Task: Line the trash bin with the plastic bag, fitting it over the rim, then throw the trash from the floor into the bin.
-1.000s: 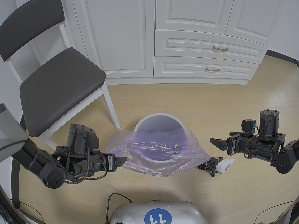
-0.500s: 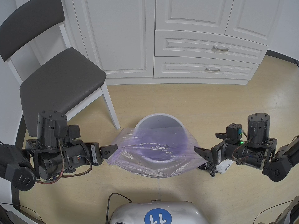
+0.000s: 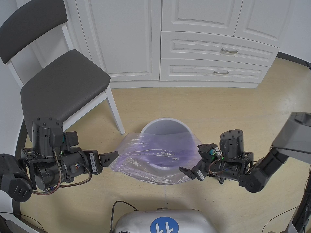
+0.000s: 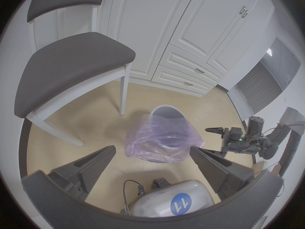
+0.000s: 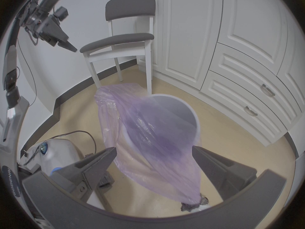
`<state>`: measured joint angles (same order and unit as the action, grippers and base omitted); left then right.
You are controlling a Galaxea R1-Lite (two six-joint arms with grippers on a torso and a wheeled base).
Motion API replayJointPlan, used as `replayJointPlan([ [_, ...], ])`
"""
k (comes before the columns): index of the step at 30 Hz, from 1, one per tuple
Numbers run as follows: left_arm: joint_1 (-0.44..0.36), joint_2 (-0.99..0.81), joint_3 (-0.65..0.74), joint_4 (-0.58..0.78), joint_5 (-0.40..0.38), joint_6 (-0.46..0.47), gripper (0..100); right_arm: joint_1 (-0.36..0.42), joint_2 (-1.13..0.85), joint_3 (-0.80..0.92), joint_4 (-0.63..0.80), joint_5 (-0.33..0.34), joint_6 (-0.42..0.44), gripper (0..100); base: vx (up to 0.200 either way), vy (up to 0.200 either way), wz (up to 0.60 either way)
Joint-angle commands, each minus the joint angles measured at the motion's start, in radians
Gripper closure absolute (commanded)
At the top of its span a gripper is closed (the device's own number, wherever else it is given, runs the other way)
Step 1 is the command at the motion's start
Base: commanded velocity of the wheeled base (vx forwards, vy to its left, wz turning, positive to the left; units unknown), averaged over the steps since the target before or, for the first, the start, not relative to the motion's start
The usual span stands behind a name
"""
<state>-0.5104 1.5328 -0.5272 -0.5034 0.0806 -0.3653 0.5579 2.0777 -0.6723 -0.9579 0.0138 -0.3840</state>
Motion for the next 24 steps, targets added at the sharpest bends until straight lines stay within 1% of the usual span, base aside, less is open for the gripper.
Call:
replayJointPlan([
  [1, 0.003, 0.007, 0.001, 0.0, 0.03, -0.001, 0, 0.011, 0.226, -0.125, -0.062, 0.014, 0.013, 0, 0.0, 0.0, 0.0],
  [4, 0.003, 0.012, 0.001, 0.002, 0.037, 0.0, 0, 0.011, 0.272, -0.17, -0.062, 0.014, 0.03, 0, 0.0, 0.0, 0.0],
  [6, 0.001, 0.017, 0.003, 0.0, 0.044, 0.0, 0, 0.011, 0.348, -0.251, -0.078, 0.015, 0.062, 0, 0.0, 0.0, 0.0],
  [9, 0.0, 0.01, 0.003, 0.005, 0.044, 0.0, 0, 0.011, 0.389, -0.294, -0.082, 0.017, 0.085, 0, 0.0, 0.0, 0.0],
  [10, 0.0, 0.01, 0.001, 0.005, 0.044, 0.0, 0, 0.011, 0.391, -0.294, -0.084, 0.017, 0.085, 100, 0.0, 0.0, 0.0],
  [12, 0.0, 0.012, 0.001, 0.003, 0.044, 0.0, 0, 0.008, 0.403, -0.325, -0.096, 0.046, 0.094, 100, 0.0, 0.0, 0.0],
  [13, 0.0, 0.012, 0.001, 0.003, 0.044, 0.0, 0, 0.008, 0.403, -0.325, -0.099, 0.048, 0.094, 100, 0.0, 0.0, 0.0],
  [15, 0.0, 0.006, 0.0, 0.005, 0.044, -0.001, 0, -0.007, 0.391, -0.34, -0.125, 0.054, 0.126, 100, 0.0, 0.0, 0.0],
  [19, -0.002, -0.002, -0.004, 0.005, 0.044, -0.001, 0, -0.029, 0.371, -0.377, -0.121, 0.054, 0.159, 100, 0.0, 0.0, 0.0],
  [21, -0.005, 0.001, -0.002, -0.003, 0.045, 0.003, 0, -0.052, 0.361, -0.438, -0.121, 0.055, 0.225, 100, 0.0, 0.0, 0.0],
  [22, -0.007, 0.006, -0.004, -0.004, 0.045, 0.003, 0, -0.058, 0.361, -0.46, -0.117, 0.055, 0.243, 100, 0.0, 0.0, 0.0],
  [23, -0.007, 0.006, -0.004, -0.004, 0.045, 0.003, 0, -0.058, 0.361, -0.46, -0.117, 0.055, 0.243, 100, 0.0, 0.0, 0.0],
  [24, -0.01, 0.007, -0.005, -0.004, 0.045, 0.003, 0, -0.072, 0.369, -0.53, -0.104, 0.055, 0.287, 100, 0.0, 0.0, 0.0],
])
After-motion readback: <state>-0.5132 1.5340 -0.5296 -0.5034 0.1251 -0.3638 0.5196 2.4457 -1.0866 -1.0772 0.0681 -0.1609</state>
